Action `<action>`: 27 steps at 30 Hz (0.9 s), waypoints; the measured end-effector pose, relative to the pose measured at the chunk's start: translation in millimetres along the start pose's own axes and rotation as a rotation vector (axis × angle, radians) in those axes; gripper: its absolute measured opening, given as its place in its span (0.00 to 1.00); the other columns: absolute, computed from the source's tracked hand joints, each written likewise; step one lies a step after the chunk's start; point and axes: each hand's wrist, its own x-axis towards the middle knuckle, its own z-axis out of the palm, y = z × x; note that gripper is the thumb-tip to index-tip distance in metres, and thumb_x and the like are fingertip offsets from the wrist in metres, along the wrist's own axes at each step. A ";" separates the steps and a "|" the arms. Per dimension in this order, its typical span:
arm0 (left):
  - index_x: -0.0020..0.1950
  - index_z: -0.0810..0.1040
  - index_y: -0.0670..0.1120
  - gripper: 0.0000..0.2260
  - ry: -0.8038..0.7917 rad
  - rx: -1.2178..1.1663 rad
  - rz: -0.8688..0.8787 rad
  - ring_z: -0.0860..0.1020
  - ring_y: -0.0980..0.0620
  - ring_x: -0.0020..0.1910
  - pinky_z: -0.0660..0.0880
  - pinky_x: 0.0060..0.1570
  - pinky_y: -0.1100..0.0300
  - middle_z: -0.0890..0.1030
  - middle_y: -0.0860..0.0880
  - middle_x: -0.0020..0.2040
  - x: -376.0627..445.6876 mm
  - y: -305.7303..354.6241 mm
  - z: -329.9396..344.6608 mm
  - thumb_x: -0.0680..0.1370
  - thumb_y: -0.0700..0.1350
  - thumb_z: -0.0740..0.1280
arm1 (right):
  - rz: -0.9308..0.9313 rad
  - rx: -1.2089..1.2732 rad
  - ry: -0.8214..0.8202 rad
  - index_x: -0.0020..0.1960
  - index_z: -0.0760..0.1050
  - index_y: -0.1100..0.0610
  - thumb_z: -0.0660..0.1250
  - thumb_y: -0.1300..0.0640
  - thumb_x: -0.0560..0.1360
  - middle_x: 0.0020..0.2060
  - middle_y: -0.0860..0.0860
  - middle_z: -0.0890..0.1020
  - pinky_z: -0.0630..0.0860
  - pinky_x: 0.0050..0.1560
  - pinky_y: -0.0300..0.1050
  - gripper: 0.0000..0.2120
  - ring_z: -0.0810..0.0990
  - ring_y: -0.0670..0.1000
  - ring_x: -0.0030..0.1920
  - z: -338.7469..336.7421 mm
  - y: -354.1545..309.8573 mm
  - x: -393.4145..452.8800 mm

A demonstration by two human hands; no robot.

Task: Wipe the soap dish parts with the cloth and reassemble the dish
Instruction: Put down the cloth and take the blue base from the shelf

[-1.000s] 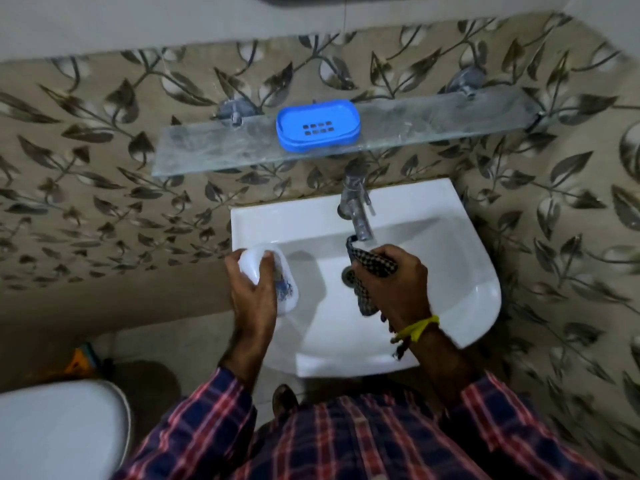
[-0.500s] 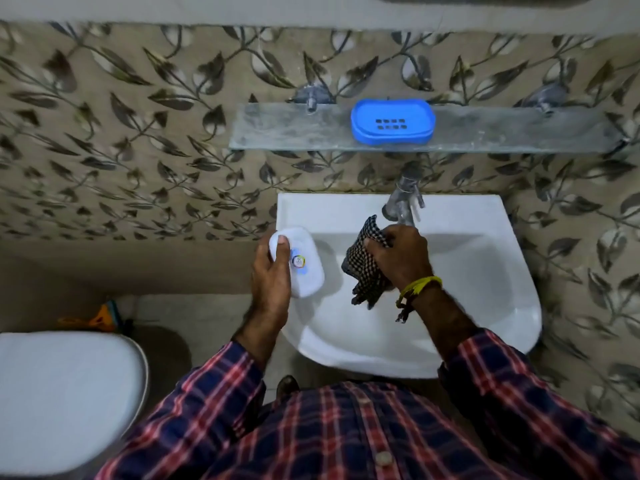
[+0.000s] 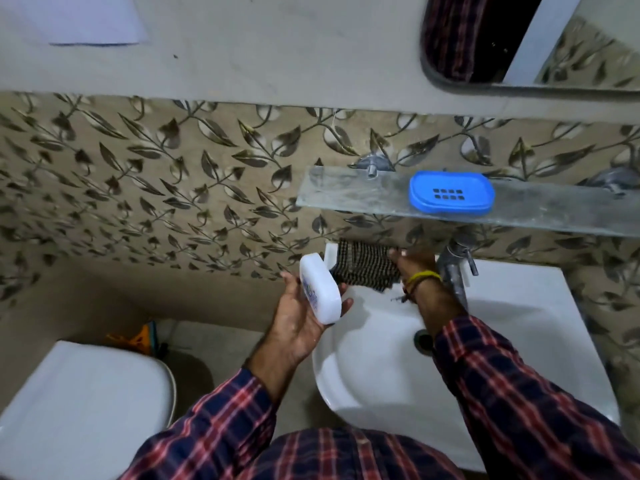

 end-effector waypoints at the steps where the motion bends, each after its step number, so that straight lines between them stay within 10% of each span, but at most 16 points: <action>1: 0.62 0.79 0.48 0.32 -0.015 0.025 -0.019 0.78 0.37 0.60 0.80 0.52 0.35 0.80 0.39 0.61 0.2 0.5 3.6 0.69 0.70 0.63 | 0.007 -0.027 0.035 0.63 0.76 0.64 0.75 0.47 0.70 0.63 0.60 0.79 0.74 0.65 0.54 0.29 0.78 0.61 0.64 -3.5 5.7 -3.3; 7: 0.59 0.75 0.38 0.30 -0.011 0.060 -0.161 0.82 0.38 0.54 0.82 0.50 0.44 0.78 0.40 0.57 7.9 -24.2 24.1 0.68 0.58 0.74 | -0.232 0.003 0.128 0.58 0.78 0.66 0.73 0.62 0.74 0.53 0.64 0.83 0.80 0.53 0.51 0.15 0.83 0.61 0.52 -13.0 17.6 -40.9; 12: 0.59 0.77 0.39 0.26 -0.045 0.290 -0.130 0.78 0.38 0.62 0.79 0.58 0.45 0.79 0.38 0.59 15.3 -48.2 29.9 0.68 0.53 0.76 | -0.635 -0.023 0.225 0.49 0.80 0.60 0.71 0.57 0.73 0.43 0.55 0.84 0.82 0.42 0.55 0.08 0.82 0.53 0.41 -36.3 14.7 -81.6; 15: 0.67 0.71 0.41 0.38 -0.037 0.564 0.044 0.80 0.42 0.53 0.82 0.47 0.49 0.79 0.35 0.60 13.3 -50.7 32.9 0.63 0.53 0.79 | -0.803 -0.077 0.291 0.41 0.80 0.57 0.73 0.58 0.73 0.37 0.51 0.82 0.79 0.40 0.52 0.04 0.79 0.50 0.37 -63.4 1.3 -96.8; 19: 0.60 0.74 0.54 0.26 -0.028 0.956 0.422 0.83 0.56 0.45 0.80 0.44 0.56 0.82 0.48 0.54 3.8 -50.4 52.6 0.64 0.50 0.79 | -0.932 -0.101 0.356 0.37 0.76 0.59 0.73 0.60 0.73 0.34 0.49 0.78 0.77 0.39 0.50 0.08 0.77 0.51 0.36 -94.1 -18.9 -103.3; 23: 0.57 0.76 0.65 0.26 -0.093 1.155 0.609 0.81 0.62 0.52 0.79 0.51 0.60 0.81 0.61 0.54 -3.5 -48.5 73.7 0.63 0.52 0.81 | -1.047 -0.119 0.375 0.37 0.74 0.60 0.73 0.59 0.72 0.34 0.52 0.78 0.76 0.42 0.53 0.10 0.77 0.54 0.38 -114.9 -33.5 -97.3; 27: 0.66 0.73 0.63 0.35 -0.082 1.335 0.763 0.77 0.58 0.60 0.79 0.60 0.53 0.76 0.52 0.64 -12.7 -48.0 88.0 0.61 0.59 0.79 | -1.116 -0.110 0.351 0.40 0.76 0.61 0.73 0.60 0.72 0.38 0.54 0.80 0.77 0.47 0.55 0.07 0.79 0.55 0.43 -132.4 -51.6 -87.5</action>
